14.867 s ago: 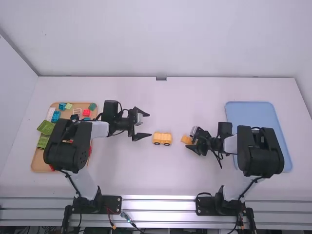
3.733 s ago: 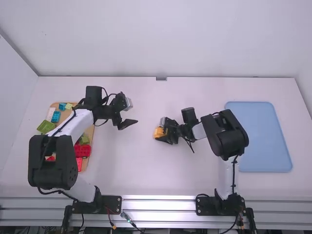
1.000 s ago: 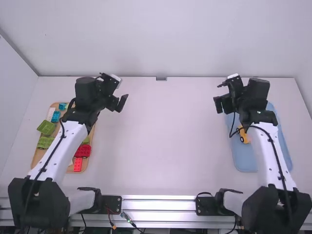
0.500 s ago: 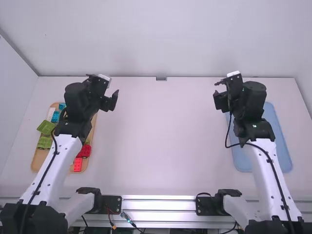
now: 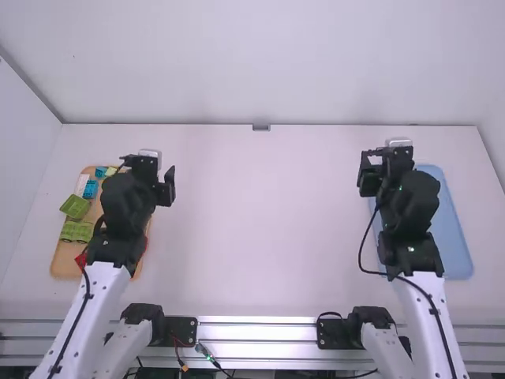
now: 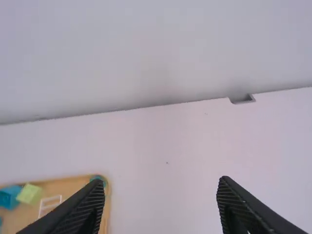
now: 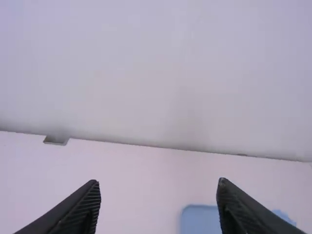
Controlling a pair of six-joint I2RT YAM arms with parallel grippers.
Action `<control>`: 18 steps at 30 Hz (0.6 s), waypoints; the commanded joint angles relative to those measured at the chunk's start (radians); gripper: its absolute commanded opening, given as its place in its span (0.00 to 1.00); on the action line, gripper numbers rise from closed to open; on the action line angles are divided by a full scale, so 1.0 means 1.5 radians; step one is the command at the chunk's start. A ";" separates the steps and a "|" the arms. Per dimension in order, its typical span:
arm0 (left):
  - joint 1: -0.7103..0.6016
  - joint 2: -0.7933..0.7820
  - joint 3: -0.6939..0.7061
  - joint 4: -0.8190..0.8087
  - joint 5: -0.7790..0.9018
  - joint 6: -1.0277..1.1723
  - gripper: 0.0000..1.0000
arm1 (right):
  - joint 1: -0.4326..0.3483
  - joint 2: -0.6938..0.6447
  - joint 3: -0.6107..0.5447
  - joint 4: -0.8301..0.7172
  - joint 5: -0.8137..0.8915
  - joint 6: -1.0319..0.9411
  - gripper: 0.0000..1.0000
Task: Assemble lego blocks to make yellow taxi
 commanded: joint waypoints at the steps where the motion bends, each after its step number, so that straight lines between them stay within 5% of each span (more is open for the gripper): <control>1: 0.002 -0.045 -0.038 0.002 -0.009 -0.046 0.56 | 0.001 -0.041 -0.043 0.001 0.002 0.074 0.56; 18: 0.002 -0.309 -0.302 0.002 -0.009 -0.046 0.16 | 0.001 -0.306 -0.308 0.001 0.002 0.080 0.16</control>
